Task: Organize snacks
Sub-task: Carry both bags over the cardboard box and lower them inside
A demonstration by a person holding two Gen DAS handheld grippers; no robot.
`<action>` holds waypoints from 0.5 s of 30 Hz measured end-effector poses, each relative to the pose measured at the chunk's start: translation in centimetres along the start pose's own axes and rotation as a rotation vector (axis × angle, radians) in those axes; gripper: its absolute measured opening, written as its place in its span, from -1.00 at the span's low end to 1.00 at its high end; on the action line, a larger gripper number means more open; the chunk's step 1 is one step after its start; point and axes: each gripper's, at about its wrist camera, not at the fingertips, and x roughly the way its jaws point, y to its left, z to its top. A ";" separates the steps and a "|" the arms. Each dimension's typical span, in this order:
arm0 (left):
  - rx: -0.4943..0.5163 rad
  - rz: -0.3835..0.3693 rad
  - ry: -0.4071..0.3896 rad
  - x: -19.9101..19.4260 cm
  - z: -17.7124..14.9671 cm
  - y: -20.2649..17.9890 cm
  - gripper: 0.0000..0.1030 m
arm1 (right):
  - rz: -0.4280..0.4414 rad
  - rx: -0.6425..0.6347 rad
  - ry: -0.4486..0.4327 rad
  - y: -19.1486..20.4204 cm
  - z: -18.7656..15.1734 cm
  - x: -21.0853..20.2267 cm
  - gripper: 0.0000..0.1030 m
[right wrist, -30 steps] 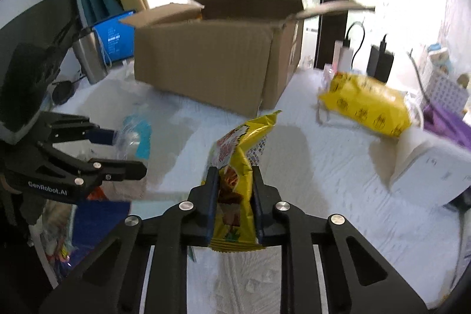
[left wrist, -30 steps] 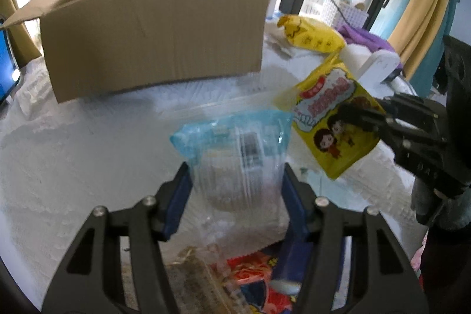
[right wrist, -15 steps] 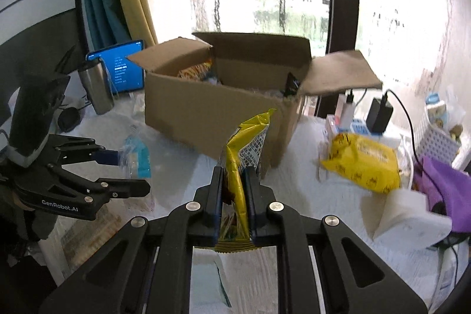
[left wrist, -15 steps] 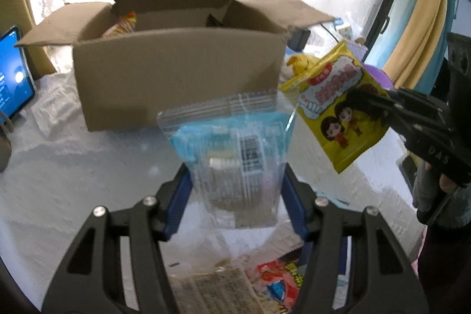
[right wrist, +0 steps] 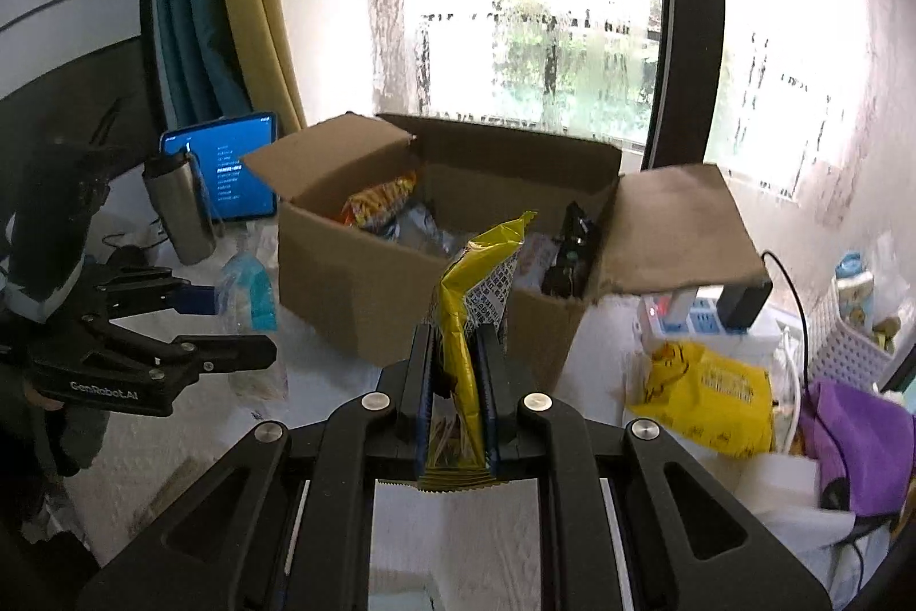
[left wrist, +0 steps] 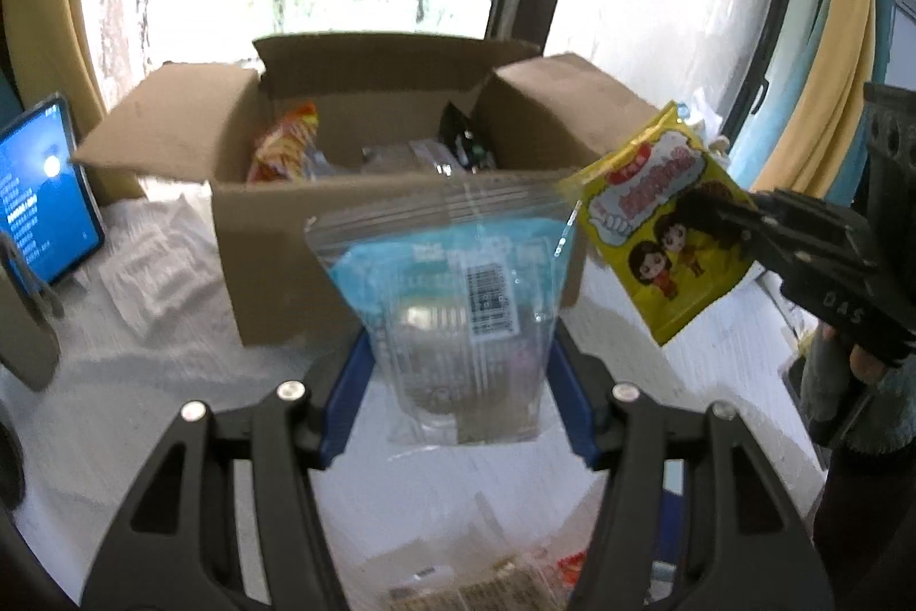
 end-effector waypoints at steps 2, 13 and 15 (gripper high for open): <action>0.014 0.003 -0.016 0.0 1.0 0.2 0.16 | -0.004 -0.001 -0.007 -0.1 0.9 0.5 -0.70; 0.037 -0.015 -0.099 1.5 7.0 1.4 0.16 | -0.046 0.002 -0.040 -1.5 4.6 3.1 -0.70; 0.035 -0.020 -0.107 2.3 8.2 1.8 0.16 | -0.063 0.008 -0.050 -2.1 5.2 3.6 -0.70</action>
